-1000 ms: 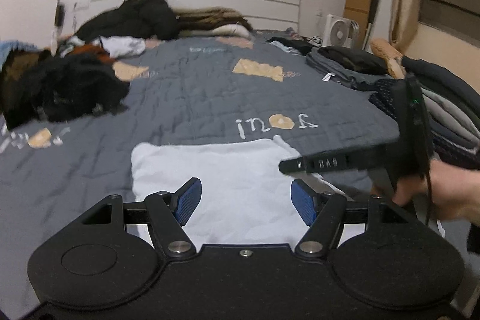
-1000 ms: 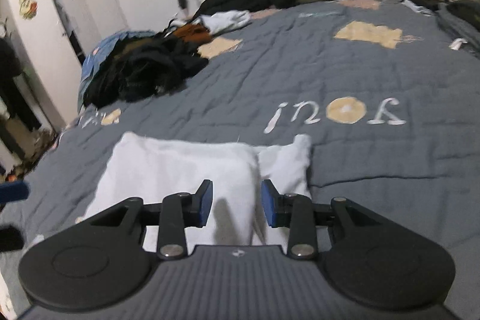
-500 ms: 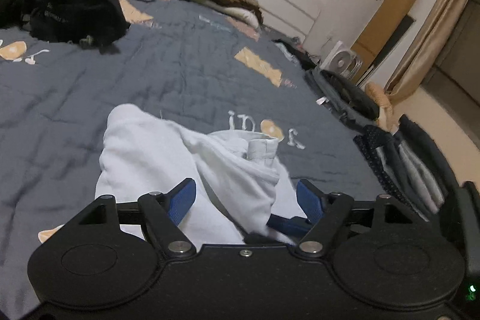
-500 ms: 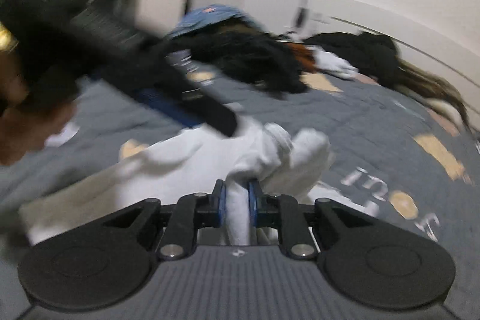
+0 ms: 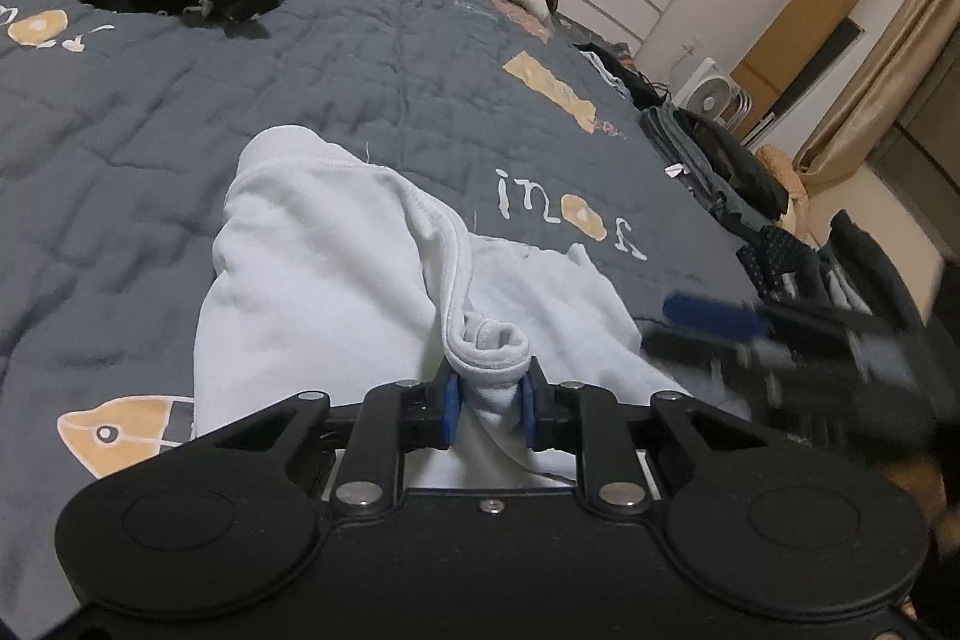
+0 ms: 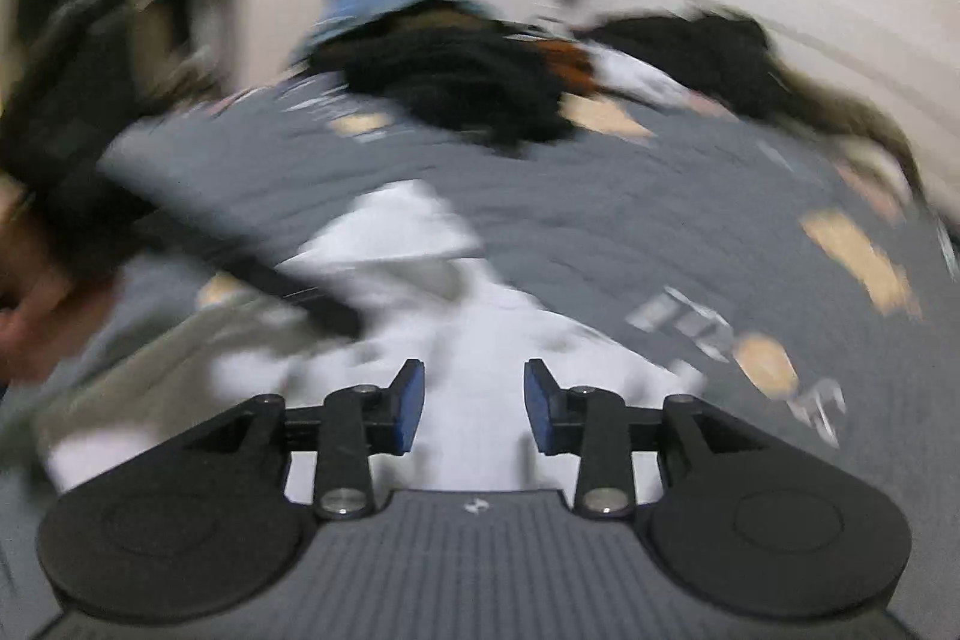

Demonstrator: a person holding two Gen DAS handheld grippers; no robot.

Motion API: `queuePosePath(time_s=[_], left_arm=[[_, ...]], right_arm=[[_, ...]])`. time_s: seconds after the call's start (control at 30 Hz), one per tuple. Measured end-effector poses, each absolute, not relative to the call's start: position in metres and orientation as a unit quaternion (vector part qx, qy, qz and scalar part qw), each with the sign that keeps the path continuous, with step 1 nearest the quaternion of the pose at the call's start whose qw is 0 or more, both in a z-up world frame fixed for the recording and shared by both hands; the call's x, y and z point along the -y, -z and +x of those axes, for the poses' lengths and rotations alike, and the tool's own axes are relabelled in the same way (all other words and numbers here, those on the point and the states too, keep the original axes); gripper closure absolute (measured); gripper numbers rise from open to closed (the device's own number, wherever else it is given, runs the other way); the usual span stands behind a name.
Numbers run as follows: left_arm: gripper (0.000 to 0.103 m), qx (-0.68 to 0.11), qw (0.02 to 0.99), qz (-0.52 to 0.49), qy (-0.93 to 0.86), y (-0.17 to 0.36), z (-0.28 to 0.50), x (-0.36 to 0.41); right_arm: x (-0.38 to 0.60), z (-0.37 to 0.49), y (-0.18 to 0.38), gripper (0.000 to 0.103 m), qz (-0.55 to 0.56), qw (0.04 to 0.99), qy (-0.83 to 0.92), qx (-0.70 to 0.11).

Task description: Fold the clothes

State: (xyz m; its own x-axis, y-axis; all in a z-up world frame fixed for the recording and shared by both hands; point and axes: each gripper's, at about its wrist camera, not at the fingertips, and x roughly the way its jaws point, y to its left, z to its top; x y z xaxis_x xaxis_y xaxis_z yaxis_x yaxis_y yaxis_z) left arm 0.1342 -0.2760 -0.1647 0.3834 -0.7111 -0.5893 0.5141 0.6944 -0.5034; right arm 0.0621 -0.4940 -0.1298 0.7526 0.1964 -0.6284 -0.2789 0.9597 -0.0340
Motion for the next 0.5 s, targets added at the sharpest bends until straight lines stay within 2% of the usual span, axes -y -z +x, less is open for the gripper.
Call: queuePosePath(time_s=[0.17,0.27,0.33,0.4,0.5], left_arm=[[0.083,-0.417,0.82,-0.124,0.372,0.165,0.136,0.276],[0.083,-0.418,0.819,-0.125,0.372,0.165,0.136,0.276],[0.083,-0.42,0.818,-0.127,0.372,0.164,0.137,0.275],[0.082,-0.421,0.817,-0.13,0.372,0.164,0.138,0.274],[0.082,-0.42,0.817,-0.137,0.371,0.162,0.138,0.273]], right_arm=[[0.546,0.096,0.135,0.067,0.042,0.935,-0.062,-0.346],[0.554,0.121,0.15,0.068,0.066,0.925,-0.045,-0.372],[0.549,0.135,0.162,0.074,0.058,0.912,-0.047,-0.403],[0.543,0.145,0.172,0.095,0.052,0.897,-0.04,-0.438],[0.543,0.135,0.159,0.096,0.064,0.915,-0.026,-0.398]])
